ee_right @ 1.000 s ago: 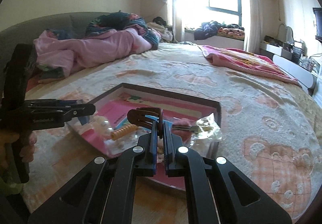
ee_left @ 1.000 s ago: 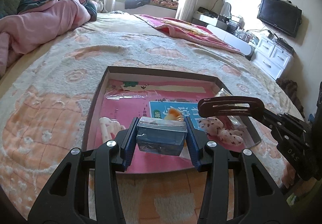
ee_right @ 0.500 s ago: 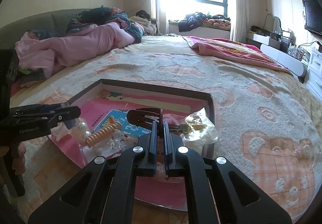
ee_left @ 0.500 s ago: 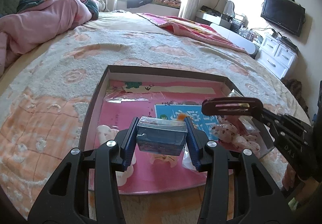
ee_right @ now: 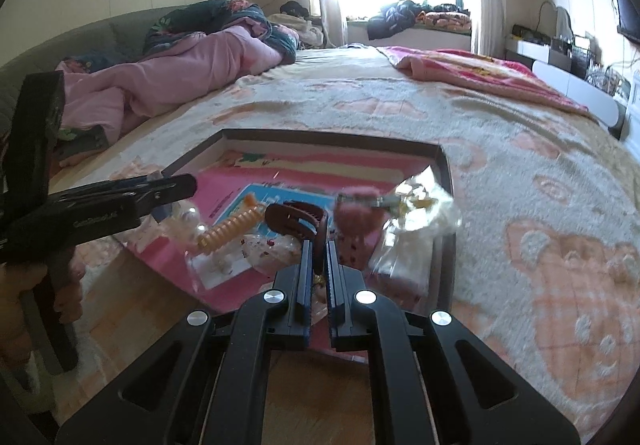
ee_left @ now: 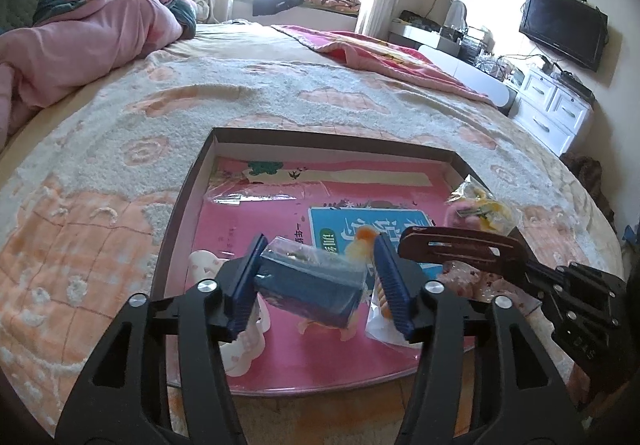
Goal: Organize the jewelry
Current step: 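Carry the blue box and maroon clip into the tray and open both tools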
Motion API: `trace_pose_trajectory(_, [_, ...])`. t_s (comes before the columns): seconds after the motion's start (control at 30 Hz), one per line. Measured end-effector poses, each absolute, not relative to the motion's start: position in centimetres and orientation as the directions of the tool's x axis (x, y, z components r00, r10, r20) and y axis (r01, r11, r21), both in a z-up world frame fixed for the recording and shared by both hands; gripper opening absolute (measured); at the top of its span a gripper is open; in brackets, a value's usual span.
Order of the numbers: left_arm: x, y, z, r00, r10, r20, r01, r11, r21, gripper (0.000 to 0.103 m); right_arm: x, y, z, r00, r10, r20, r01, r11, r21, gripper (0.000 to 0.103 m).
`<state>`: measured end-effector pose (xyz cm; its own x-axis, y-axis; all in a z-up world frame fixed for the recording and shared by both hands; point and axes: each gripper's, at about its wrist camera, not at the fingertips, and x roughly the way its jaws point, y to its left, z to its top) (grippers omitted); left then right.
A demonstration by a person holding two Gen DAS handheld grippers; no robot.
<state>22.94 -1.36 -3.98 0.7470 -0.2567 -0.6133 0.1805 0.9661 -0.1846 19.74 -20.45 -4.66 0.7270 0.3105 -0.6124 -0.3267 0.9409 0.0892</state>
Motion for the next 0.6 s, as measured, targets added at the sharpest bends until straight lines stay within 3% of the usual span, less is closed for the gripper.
trace_pose_trajectory(0.07, [22.9, -1.4, -4.0, 0.747, -0.257, -0.613, 0.181, 0.966, -0.184, 0.054, 19.4, -20.4, -4.8, 0.722, 0.318, -0.615, -0.329, 0.939, 0.099, 0.01])
trace_pose_trajectory(0.43, [21.7, -1.3, -3.5, 0.756, -0.243, -0.607, 0.169, 0.969, -0.178, 0.067, 16.1, -21.1, -3.2, 0.781, 0.292, -0.552, -0.308, 0.949, 0.067, 0.072])
trace_pose_trajectory(0.6, [20.4, -1.1, -2.8, 0.767, -0.236, -0.597, 0.165, 0.971, -0.173, 0.077, 14.6, -22.1, -2.1, 0.813, 0.28, -0.51, -0.292, 0.955, 0.058, 0.085])
